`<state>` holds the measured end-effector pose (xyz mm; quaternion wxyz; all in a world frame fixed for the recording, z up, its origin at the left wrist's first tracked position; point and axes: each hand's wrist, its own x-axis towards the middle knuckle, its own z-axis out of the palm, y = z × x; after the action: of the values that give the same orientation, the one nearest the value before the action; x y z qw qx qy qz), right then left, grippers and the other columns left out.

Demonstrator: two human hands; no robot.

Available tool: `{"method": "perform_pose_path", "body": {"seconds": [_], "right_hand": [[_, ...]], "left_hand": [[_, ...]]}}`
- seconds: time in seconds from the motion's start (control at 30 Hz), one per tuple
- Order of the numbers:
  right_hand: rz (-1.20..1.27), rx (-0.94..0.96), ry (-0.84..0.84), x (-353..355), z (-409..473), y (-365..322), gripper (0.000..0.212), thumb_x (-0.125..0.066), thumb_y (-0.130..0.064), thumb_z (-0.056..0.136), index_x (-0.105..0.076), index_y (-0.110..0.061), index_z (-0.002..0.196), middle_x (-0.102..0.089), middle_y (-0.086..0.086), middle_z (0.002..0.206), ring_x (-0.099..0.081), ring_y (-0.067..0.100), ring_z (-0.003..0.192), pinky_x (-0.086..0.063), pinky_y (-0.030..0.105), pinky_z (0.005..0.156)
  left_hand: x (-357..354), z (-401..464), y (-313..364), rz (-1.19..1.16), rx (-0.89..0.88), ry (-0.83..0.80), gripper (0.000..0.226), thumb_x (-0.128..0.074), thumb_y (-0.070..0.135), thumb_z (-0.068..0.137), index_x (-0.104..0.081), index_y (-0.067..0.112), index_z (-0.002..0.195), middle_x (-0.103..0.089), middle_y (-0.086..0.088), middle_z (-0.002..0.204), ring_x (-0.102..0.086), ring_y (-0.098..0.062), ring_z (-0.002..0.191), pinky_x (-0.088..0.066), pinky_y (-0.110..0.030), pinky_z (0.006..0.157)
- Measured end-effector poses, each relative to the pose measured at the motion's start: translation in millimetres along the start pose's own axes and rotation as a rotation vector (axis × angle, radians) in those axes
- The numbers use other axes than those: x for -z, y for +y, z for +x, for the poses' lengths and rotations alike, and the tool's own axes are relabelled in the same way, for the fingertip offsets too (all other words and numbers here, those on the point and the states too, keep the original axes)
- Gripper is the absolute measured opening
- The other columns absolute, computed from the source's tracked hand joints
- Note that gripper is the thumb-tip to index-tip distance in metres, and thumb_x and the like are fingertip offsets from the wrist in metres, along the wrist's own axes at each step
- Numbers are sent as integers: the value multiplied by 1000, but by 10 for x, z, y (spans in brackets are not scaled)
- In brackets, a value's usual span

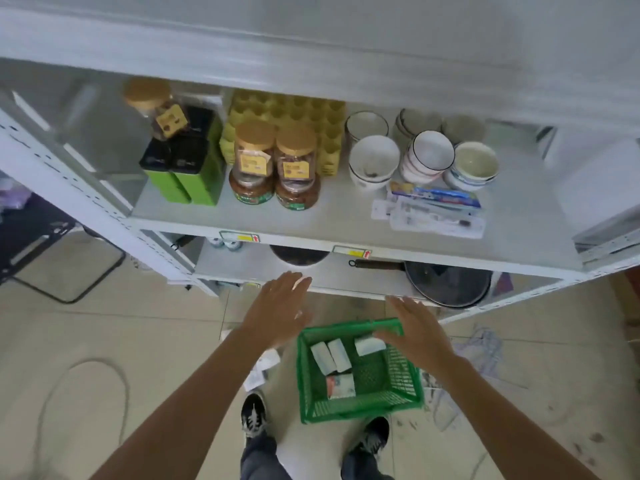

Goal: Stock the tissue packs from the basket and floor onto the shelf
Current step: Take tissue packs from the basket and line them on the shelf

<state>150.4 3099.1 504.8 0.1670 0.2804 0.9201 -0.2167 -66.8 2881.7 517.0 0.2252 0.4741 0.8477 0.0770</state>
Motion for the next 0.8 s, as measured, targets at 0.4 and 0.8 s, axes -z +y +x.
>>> {"method": "perform_pose_path", "body": {"seconds": [0.4,0.8], "right_hand": [[182,-244,-478,-2017,444,1194,94,-71,-64,91,-36,-17,164,-40,10,169,-43,29,152,-38,40,118],[94,-241,-583,-4213,1489,2147,95,-75,-55,92,-30,-15,166,-37,15,170,-43,35,151,-38,48,123]], "left_hand": [[-2623,558,69,-183,252,-512,73,-50,48,105,-22,17,165,-26,-11,171,-28,-30,156,-28,-48,123],[-5404,1347,-527,-466,491,-483,74,-61,45,101,-34,10,160,-41,-16,162,-49,-34,139,-40,-33,98]]}}
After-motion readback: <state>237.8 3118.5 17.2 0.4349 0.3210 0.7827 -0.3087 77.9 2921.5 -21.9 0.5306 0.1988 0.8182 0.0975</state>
